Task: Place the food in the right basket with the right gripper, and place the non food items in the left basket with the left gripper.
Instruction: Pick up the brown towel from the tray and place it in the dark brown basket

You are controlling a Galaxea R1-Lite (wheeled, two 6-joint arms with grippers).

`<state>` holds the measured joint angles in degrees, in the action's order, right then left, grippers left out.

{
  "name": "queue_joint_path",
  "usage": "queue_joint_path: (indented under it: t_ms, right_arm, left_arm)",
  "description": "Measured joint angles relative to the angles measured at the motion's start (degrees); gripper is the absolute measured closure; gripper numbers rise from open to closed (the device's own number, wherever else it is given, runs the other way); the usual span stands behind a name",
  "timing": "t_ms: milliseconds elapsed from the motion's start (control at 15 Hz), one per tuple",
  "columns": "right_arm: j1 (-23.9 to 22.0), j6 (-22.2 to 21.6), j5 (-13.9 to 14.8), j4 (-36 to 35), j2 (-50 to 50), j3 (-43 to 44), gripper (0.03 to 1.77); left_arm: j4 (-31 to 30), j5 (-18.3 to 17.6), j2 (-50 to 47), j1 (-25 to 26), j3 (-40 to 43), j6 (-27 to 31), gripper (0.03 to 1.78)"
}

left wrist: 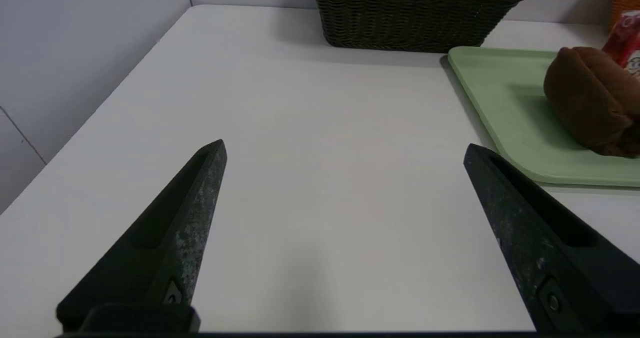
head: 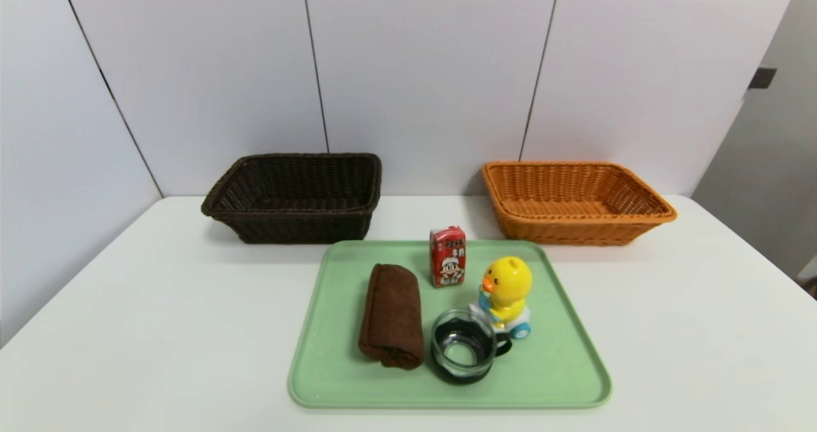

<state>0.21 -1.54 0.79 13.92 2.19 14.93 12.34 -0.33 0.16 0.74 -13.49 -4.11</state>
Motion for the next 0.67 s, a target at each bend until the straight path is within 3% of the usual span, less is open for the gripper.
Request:
queue_joint_path:
  t_ms: [133,267,667]
  right_arm:
    - [0.4,0.0,0.1,2.0,4.8,4.5,0.1]
    - [1.0,0.1,0.3,2.4,11.8,9.5,0.1]
    - [1.6,0.4,0.1,6.2,36.8,26.3,0.1]
  left_arm:
    - [8.0,-2.3,1.9,0.0,-7.1,-0.3,0.12]
    - [11.7,-3.2,6.9,-0.1,-12.5,-1.4,0.12]
    - [13.2,-3.9,30.4,0.0,-27.6,-2.9,0.12]
